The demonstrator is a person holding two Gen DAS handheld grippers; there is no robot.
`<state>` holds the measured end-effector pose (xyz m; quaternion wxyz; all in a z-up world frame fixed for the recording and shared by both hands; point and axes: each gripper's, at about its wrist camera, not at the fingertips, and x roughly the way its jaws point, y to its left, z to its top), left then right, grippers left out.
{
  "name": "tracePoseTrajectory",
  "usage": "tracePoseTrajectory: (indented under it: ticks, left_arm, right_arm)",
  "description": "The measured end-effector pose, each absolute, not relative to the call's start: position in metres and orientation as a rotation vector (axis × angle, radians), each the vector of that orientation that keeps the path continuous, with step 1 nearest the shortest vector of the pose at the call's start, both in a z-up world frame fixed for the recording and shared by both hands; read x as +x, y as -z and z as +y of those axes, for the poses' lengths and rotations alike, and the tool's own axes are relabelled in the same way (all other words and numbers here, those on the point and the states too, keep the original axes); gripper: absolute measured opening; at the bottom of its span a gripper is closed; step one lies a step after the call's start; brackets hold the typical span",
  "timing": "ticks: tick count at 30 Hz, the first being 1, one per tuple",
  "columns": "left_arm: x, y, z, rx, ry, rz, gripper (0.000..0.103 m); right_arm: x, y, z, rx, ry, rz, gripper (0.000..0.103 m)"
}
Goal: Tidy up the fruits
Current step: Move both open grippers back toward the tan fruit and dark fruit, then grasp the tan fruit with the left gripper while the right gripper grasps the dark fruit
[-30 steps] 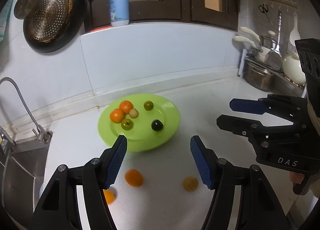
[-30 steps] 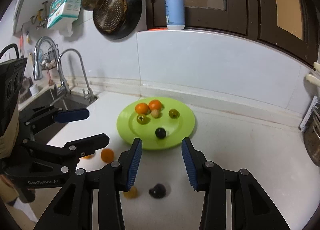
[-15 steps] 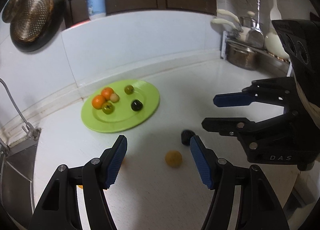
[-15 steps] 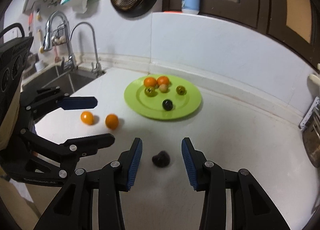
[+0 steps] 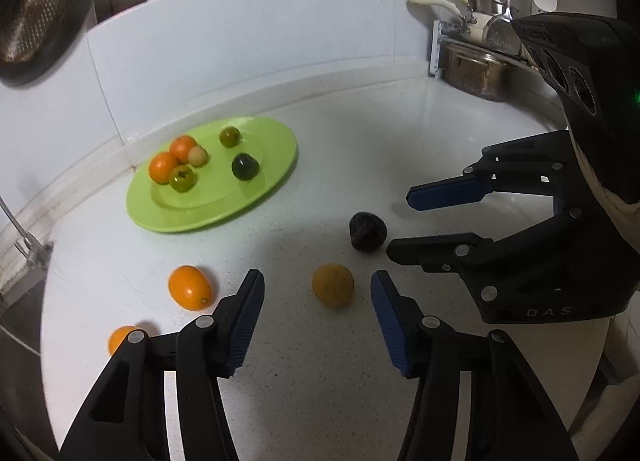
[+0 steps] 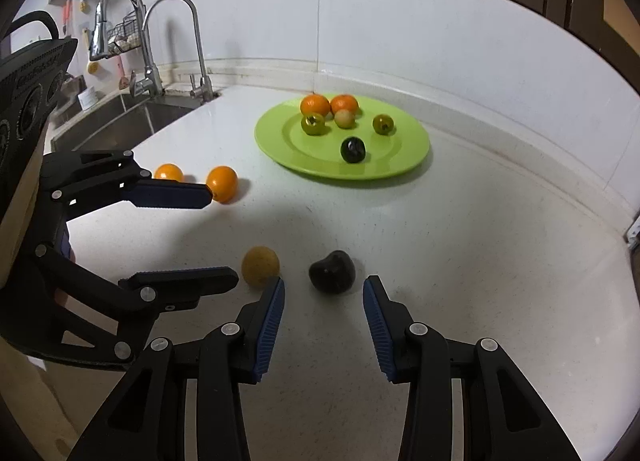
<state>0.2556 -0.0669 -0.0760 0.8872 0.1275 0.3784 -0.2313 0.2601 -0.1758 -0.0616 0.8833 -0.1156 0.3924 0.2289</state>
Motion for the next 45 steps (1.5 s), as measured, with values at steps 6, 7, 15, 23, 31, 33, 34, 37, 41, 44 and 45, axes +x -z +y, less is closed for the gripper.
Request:
tracePoseTrajectory:
  ticks: [6,7,15,23,31,33,34,37,41,44,45]
  left_arm:
    - [0.264,0.088,-0.07,0.239,0.51,0.842,0.046]
    - [0.265,0.089,-0.07,0.236,0.512,0.848,0.045]
    - [0.27,0.094,-0.073,0.205,0.527,0.88,0.037]
    - [0.277,0.094,-0.068,0.135,0.528,0.913,0.028]
    - [0.278,0.09,-0.064,0.101,0.498,0.918,0.028]
    - [0.278,0.089,-0.061,0.097,0.487,0.917,0.028]
    - [0.278,0.089,-0.061,0.095,0.482,0.916,0.028]
    - [0.278,0.086,-0.059,0.082,0.47,0.909,0.028]
    - [0.278,0.082,-0.056,0.075,0.462,0.888,0.028]
    - [0.277,0.075,-0.052,0.069,0.456,0.87,0.028]
    - [0.276,0.073,-0.051,0.068,0.454,0.865,0.028]
  right_arm:
    - [0.271,0.074,-0.177,-0.22,-0.491,0.85,0.042]
    - [0.273,0.076,-0.177,-0.216,-0.493,0.857,0.042]
    - [0.285,0.088,-0.177,-0.195,-0.509,0.891,0.042]
    - [0.293,0.093,-0.174,-0.162,-0.519,0.902,0.042]
    - [0.297,0.094,-0.173,-0.15,-0.51,0.9,0.041]
    - [0.298,0.094,-0.172,-0.149,-0.509,0.899,0.038]
    - [0.297,0.094,-0.172,-0.148,-0.509,0.9,0.035]
    - [0.297,0.094,-0.172,-0.142,-0.508,0.902,0.033]
    - [0.294,0.09,-0.173,-0.12,-0.5,0.896,0.033]
    - [0.29,0.083,-0.172,-0.104,-0.491,0.877,0.033]
    - [0.289,0.081,-0.172,-0.098,-0.489,0.87,0.033]
